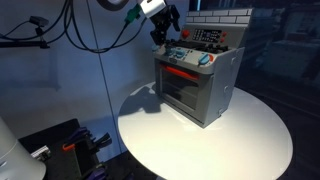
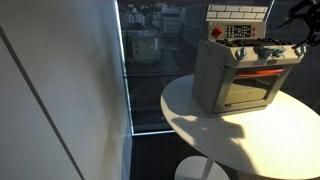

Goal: Turn the first and third knob from the left in a clockwise direction

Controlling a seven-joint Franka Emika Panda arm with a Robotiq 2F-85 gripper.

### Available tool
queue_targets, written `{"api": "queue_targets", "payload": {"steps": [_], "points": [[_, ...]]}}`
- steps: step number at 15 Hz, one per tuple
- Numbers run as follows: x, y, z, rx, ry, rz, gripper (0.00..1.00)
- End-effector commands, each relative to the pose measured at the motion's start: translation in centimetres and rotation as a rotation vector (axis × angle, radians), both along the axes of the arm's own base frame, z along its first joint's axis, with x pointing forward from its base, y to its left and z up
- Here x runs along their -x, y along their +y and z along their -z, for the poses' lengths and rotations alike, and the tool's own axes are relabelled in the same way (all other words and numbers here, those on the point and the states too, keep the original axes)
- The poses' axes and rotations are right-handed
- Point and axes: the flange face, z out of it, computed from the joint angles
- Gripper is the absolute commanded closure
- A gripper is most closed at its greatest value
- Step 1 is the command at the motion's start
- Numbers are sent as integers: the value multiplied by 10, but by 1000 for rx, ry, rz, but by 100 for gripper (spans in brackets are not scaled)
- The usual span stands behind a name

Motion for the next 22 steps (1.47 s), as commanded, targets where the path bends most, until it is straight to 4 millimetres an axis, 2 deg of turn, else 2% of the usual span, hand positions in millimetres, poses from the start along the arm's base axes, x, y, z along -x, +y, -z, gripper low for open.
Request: {"api": "queue_targets", "payload": {"steps": [1, 7, 12, 22], "points": [[8, -3, -14, 27, 45, -113, 0], [17, -6, -19, 93, 164, -307, 0], [17, -10, -24, 166, 289, -441, 0], [14, -1, -53, 310, 481, -683, 0]]}}
